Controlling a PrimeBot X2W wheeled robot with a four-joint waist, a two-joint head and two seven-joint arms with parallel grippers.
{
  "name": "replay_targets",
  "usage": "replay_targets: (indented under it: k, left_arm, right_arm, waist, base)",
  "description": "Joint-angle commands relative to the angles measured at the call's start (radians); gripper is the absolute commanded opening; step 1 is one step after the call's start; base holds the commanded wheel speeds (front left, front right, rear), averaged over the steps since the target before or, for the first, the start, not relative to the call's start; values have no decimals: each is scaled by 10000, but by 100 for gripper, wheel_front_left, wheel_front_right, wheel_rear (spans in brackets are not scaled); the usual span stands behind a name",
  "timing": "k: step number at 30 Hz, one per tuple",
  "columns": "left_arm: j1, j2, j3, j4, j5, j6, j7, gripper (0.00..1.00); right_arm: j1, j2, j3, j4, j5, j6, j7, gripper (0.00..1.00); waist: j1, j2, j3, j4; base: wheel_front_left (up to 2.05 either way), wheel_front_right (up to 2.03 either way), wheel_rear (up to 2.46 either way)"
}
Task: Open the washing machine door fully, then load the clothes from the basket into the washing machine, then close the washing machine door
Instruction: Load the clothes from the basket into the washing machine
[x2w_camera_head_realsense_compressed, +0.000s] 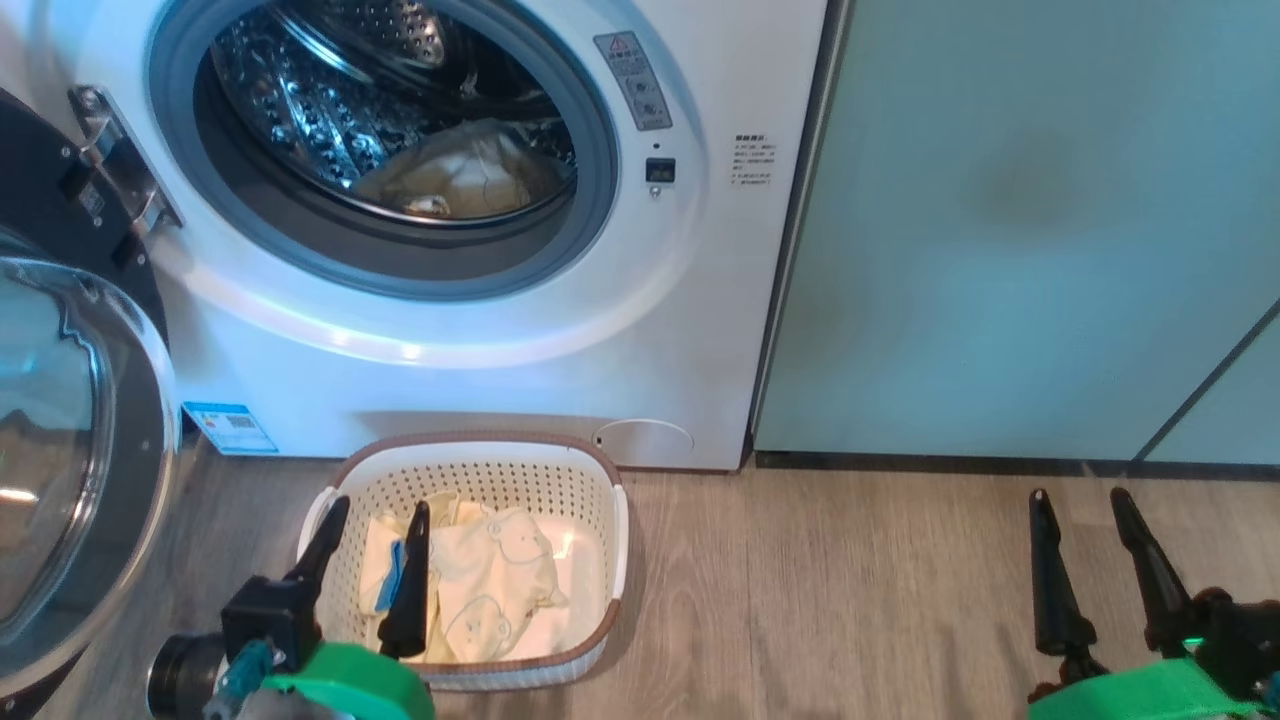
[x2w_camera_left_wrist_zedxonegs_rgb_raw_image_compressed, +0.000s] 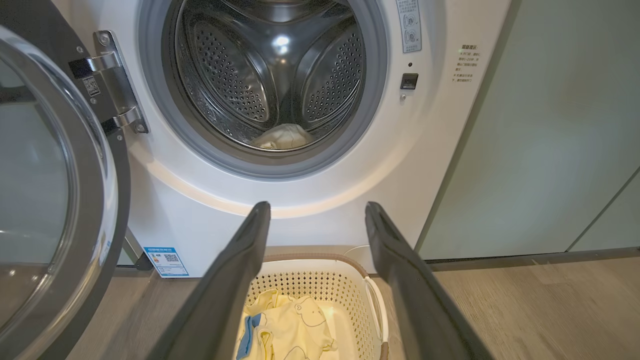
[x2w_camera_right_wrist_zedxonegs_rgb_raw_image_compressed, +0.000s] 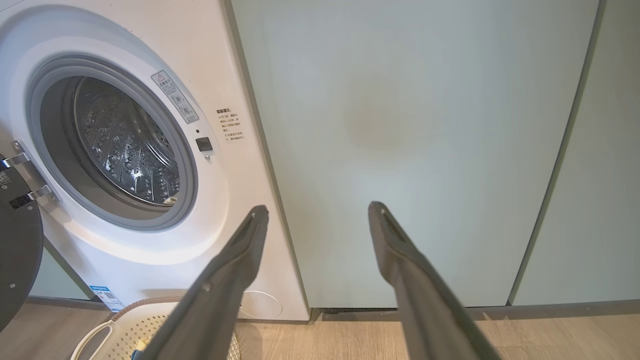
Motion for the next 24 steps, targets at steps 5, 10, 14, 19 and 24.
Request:
replay_targets:
  k: [5, 10, 14, 19, 24]
  left_arm:
    - [-168, 80, 370, -271, 99, -31, -62, 100]
    - [-133, 54, 360, -243, 79, -16, -62, 100]
    - [-137, 48, 377, -220, 63, -13, -62, 100]
    - [-96, 56, 368, -241, 59, 10, -62, 100]
    - [-89, 64, 391, -276, 50, 33, -62, 100]
  right_arm:
    - [-6, -62, 237, -302, -133, -29, -67, 100]
    - [49, -62, 217, -327, -156, -29, -67, 100]
    - [51, -62, 249, -336, -157, -29, -67, 100]
    - [42, -62, 264, -358, -146, -29, -67, 100]
    - [47, -62, 253, -355, -150, -29, -67, 100]
  waist:
    - [1, -1, -276, -48]
    - [1, -1, -348, -30]
    - [1, -1, -344, -32]
    - [1, -1, -334, -61]
    - [1, -1, -319, -71]
  base:
    - [0, 0, 0]
    - [0, 0, 0]
    - [0, 0, 0]
    - [0, 0, 0]
    - [0, 0, 0]
